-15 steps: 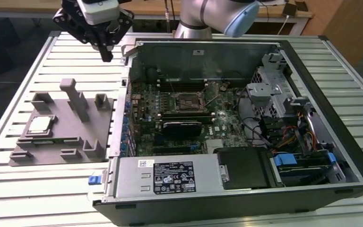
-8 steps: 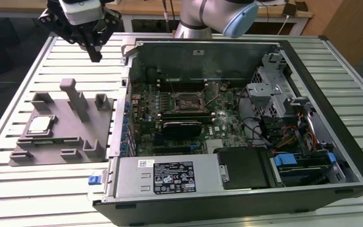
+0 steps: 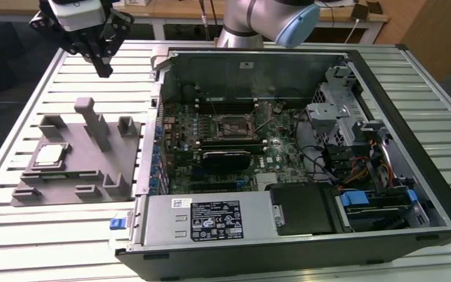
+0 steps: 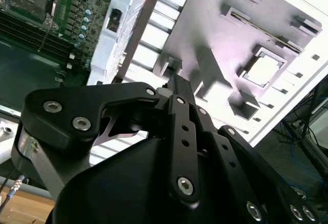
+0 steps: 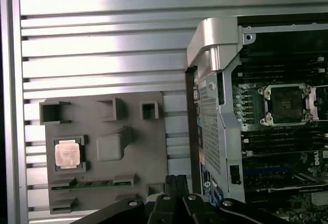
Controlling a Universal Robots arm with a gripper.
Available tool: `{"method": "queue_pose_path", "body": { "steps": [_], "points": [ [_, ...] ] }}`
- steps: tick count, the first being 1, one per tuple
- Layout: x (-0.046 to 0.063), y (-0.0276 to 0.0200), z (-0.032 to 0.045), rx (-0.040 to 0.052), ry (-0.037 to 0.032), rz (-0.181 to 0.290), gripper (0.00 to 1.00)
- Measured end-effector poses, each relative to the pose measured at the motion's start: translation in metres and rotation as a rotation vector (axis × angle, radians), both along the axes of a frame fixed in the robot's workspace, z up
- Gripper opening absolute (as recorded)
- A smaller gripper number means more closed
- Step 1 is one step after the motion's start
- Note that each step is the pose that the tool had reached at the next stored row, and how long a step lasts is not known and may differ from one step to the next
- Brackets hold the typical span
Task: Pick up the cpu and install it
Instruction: 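Reach for the cpu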
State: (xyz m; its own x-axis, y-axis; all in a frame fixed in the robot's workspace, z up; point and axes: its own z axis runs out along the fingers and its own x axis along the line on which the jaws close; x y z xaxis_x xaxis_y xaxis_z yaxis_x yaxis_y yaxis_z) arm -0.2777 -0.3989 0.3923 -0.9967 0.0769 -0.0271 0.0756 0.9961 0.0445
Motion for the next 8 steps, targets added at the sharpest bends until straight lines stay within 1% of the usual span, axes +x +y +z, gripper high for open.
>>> {"method": "queue_pose_path", "body": {
  "steps": [3, 8],
  "points": [
    [-0.007, 0.0, -0.0001, 0.0, -0.0001, 0.0, 0.11],
    [-0.015, 0.0, -0.0003, 0.0001, -0.0001, 0.0, 0.11]
  ]
}}
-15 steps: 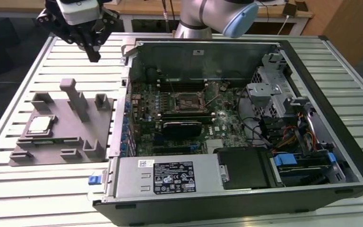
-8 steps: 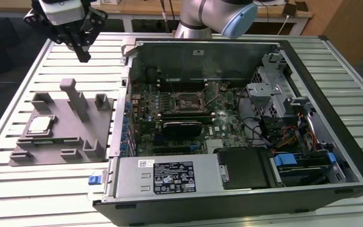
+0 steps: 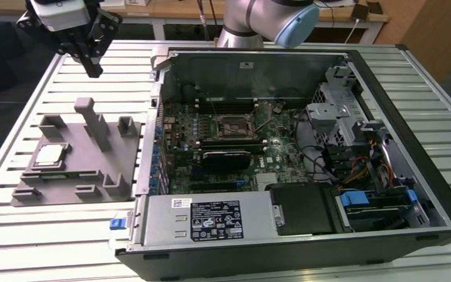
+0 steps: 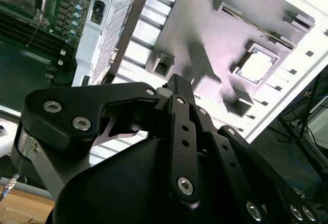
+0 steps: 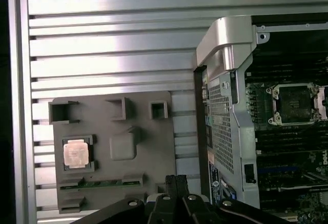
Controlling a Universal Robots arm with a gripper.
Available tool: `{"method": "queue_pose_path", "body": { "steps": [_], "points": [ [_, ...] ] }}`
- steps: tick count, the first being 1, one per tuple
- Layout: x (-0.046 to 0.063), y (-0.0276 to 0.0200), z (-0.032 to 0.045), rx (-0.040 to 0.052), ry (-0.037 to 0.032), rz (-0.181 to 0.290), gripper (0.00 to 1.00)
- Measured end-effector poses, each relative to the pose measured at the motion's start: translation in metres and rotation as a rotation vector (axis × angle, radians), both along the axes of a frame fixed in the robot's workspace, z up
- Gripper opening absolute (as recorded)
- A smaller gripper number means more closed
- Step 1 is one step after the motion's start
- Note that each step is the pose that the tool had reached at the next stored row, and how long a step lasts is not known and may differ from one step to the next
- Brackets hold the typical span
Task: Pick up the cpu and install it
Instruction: 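Reach for the cpu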
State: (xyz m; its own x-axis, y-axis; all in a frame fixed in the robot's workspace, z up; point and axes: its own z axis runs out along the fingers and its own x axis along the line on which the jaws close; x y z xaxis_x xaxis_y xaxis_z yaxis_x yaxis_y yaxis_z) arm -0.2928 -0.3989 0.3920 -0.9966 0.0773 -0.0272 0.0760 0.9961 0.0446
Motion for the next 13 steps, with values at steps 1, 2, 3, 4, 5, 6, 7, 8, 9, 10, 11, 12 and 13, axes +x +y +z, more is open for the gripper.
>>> {"method": "queue_pose_path", "body": {
  "steps": [1, 2, 3, 4, 5, 6, 7, 8, 9, 10, 11, 12, 13],
  "points": [
    [-0.002, 0.0, 0.0, 0.0, 0.0, 0.0, 0.11],
    [-0.003, 0.0, -0.0001, 0.0001, -0.0001, 0.0, 0.11],
    [-0.005, 0.0, -0.0001, 0.0, 0.0, 0.0, 0.11],
    [-0.007, 0.0, -0.0001, 0.0, 0.0, 0.0, 0.11],
    [-0.008, 0.0, -0.0001, 0.0, 0.0, 0.0, 0.11],
    [-0.01, 0.0, -0.0001, -0.0001, 0.0001, 0.0, 0.11],
    [-0.012, 0.0, -0.0002, 0.0, 0.0001, 0.0, 0.11],
    [-0.013, 0.0, -0.0003, -0.0001, 0.0, 0.0, 0.11],
    [-0.015, 0.0, -0.0004, 0.0, 0.0, 0.0, 0.11],
    [-0.017, 0.0, -0.0006, 0.0, 0.0, -0.001, 0.11],
    [-0.019, 0.0, -0.0008, 0.0, 0.0001, -0.001, 0.11],
    [-0.021, 0.0, -0.0013, 0.0, 0.0, -0.001, 0.11],
    [-0.022, 0.0, -0.0019, 0.0, -0.0001, -0.001, 0.11]
  ]
}}
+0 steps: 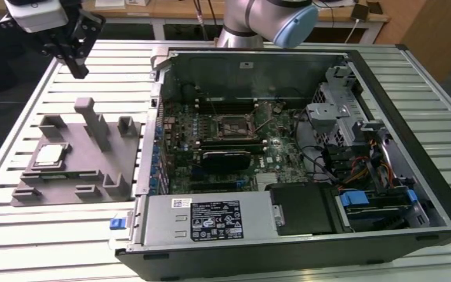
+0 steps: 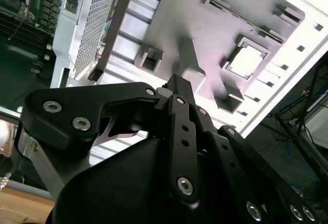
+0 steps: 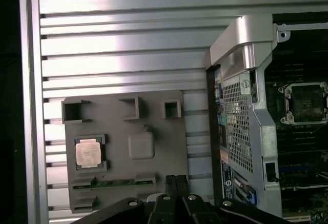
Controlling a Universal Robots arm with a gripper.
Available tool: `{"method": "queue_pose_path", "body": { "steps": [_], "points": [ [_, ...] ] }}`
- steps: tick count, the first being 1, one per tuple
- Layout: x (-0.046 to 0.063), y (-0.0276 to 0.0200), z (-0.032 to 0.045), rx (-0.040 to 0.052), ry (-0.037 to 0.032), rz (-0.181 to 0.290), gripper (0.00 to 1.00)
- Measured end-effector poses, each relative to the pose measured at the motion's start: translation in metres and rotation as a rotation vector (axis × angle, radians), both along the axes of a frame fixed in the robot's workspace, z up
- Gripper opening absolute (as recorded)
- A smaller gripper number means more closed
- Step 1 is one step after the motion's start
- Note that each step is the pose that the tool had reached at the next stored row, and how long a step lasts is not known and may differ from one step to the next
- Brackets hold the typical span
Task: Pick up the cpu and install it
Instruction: 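Reach for the cpu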
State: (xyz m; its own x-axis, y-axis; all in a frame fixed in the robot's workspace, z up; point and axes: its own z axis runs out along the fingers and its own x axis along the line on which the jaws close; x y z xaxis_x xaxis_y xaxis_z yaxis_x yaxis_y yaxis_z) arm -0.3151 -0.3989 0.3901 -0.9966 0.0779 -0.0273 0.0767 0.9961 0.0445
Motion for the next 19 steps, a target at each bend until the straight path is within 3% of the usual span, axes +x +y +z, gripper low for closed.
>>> {"method": "queue_pose_path", "body": {
  "steps": [19],
  "points": [
    [-0.033, -0.0004, -0.0215, 0.0, 0.0, 0.0, 0.11]
  ]
}}
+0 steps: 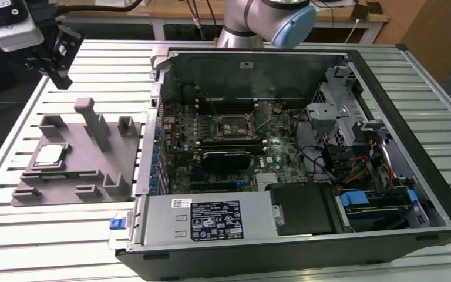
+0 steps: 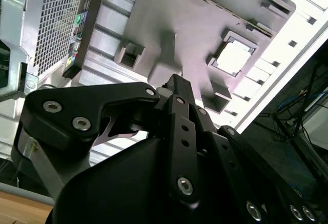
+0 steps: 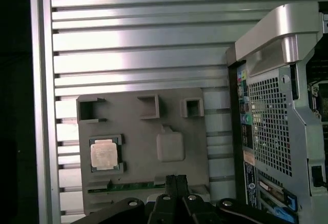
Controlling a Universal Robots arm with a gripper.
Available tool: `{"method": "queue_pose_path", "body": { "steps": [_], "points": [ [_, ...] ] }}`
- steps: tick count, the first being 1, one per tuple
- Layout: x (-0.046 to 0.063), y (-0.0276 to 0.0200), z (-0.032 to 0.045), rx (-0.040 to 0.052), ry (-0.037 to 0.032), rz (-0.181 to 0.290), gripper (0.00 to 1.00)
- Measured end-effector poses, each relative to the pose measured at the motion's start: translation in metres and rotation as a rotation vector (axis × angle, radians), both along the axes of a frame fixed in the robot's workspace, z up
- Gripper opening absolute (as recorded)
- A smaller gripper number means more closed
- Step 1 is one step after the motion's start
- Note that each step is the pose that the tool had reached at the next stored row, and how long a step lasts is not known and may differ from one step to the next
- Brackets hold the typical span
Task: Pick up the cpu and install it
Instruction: 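Reach for the cpu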
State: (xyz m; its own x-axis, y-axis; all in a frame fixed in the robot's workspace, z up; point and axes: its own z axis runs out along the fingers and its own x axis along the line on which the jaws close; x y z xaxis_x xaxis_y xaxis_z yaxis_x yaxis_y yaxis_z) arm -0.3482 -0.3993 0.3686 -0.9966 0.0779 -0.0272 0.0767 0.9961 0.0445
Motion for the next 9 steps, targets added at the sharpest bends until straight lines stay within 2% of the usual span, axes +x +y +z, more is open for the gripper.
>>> {"method": "queue_pose_path", "body": {
  "steps": [9],
  "points": [
    [-0.0113, -0.0002, -0.0111, 0.0, 0.0, 0.0, 0.11]
  ]
}}
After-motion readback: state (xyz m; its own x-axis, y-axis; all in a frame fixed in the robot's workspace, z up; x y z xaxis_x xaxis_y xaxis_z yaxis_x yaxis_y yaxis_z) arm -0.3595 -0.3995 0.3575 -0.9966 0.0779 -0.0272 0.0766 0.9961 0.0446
